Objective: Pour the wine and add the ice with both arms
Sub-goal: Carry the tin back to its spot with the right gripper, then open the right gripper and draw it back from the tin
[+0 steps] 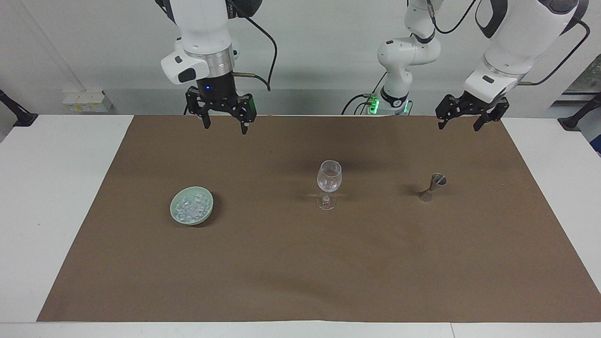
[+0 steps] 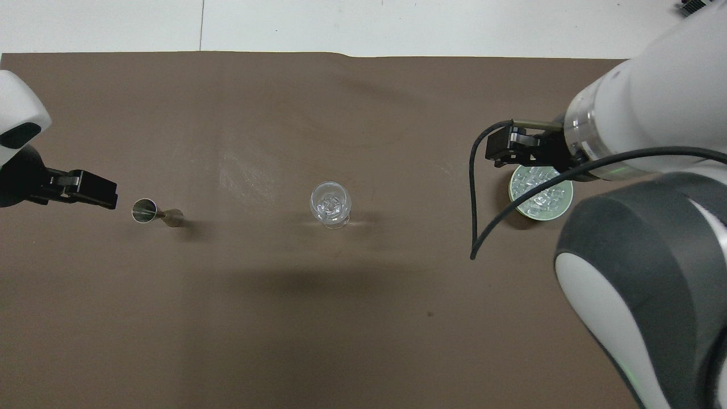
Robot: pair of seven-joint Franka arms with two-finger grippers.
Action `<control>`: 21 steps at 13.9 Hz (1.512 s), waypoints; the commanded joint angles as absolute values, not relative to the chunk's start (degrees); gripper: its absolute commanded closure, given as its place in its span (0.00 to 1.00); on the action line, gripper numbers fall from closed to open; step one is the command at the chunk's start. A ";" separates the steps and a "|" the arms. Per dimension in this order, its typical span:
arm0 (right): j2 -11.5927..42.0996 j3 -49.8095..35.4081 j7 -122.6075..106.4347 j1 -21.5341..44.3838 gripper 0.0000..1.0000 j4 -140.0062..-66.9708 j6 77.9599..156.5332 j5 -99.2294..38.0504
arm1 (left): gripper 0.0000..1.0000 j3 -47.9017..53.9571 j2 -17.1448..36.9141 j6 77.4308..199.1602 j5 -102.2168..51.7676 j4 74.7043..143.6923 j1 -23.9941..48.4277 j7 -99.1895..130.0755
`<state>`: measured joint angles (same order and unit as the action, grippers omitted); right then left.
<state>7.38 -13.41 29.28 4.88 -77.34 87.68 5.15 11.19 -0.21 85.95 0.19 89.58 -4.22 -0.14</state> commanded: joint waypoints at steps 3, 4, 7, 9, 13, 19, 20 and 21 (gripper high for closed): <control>1.76 -6.70 23.66 4.83 0.00 -83.50 86.23 1.68 | 0.00 11.68 -3.42 87.10 0.79 91.14 -6.41 -2.54; 1.24 -5.03 21.64 4.92 0.00 -83.50 85.52 0.89 | 0.00 11.69 -3.43 87.36 0.62 91.14 -6.59 -1.68; -0.08 -1.51 19.16 5.10 0.00 -83.50 83.68 0.79 | 0.00 10.99 -3.34 87.28 -3.60 90.79 -7.38 -2.10; -0.96 0.61 16.54 5.01 0.00 -83.50 82.19 0.79 | 0.00 10.64 -3.43 86.92 -3.34 90.88 -8.61 -2.55; -2.20 3.69 13.62 5.01 0.00 -83.06 80.77 0.70 | 0.00 10.90 -3.43 85.69 -2.90 90.88 -8.88 -2.64; -1.41 4.04 13.54 4.66 0.00 -81.30 80.95 -1.58 | 0.00 10.20 -3.43 85.61 -2.37 90.88 -9.32 -6.24; -1.41 4.04 13.54 4.75 0.00 -81.04 80.16 -1.49 | 0.00 9.85 -3.43 85.61 -2.37 90.88 -9.32 -6.15; -1.75 3.87 13.54 4.83 0.00 -81.21 79.29 -1.41 | 0.00 9.76 -3.43 85.61 -2.29 90.88 -9.23 -5.98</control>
